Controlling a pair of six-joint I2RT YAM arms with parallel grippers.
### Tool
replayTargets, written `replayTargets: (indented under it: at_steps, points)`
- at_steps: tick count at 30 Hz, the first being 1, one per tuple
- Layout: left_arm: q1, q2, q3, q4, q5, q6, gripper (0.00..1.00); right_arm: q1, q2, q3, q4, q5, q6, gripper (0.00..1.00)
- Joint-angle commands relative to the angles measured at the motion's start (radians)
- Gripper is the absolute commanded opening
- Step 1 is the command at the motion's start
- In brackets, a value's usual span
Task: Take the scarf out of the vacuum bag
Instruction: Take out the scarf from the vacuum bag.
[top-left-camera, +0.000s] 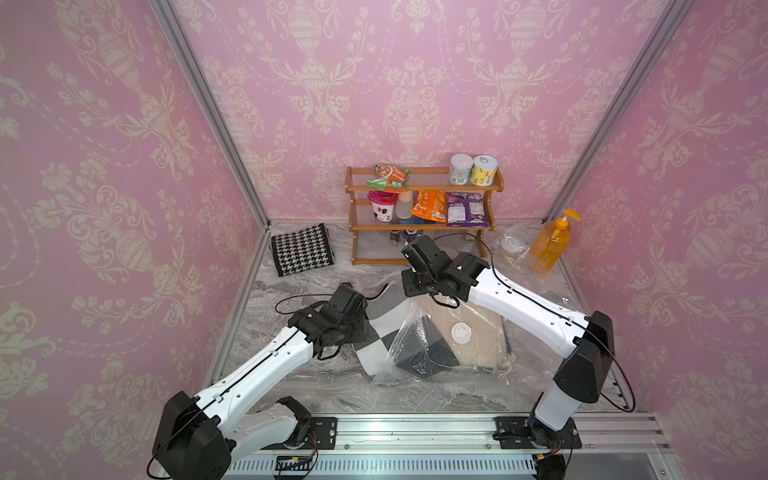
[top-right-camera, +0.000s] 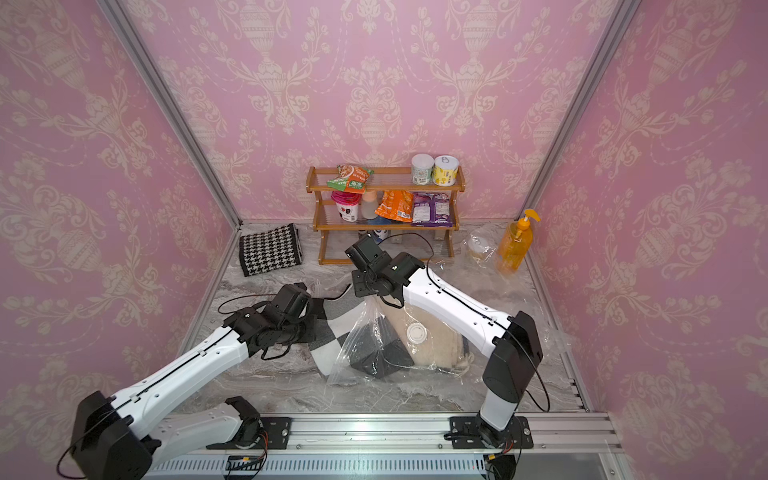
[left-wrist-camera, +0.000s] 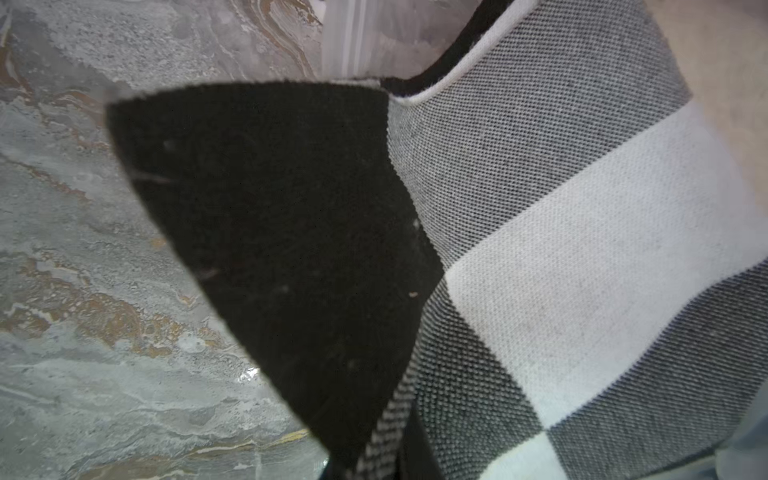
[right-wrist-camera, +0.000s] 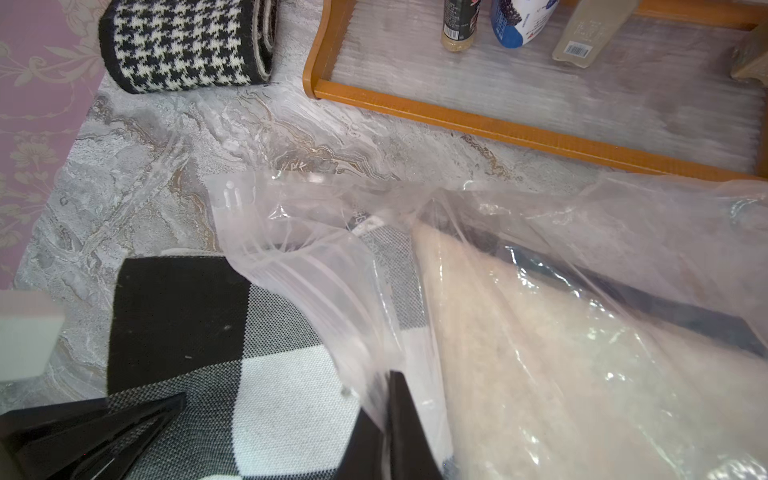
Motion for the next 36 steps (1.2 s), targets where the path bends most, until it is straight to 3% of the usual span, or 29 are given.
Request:
replayTargets:
  at_steps: [1,14,24,36]
  points:
    - [0.035,-0.004,0.061,-0.096,-0.109,0.005,0.00,0.002,0.033,0.019,0.032,0.040,-0.042,0.08]
    - [0.160,0.179,0.301,-0.255,-0.121,0.165,0.00,-0.003,0.069,-0.027,0.150,0.074,-0.024,0.07]
    - [0.234,0.297,0.378,-0.325,-0.311,0.281,0.00,-0.007,0.050,-0.058,0.164,0.090,-0.015,0.07]
    - [0.370,0.420,0.425,-0.296,-0.421,0.387,0.00,-0.023,0.017,-0.132,0.207,0.060,-0.015,0.07]
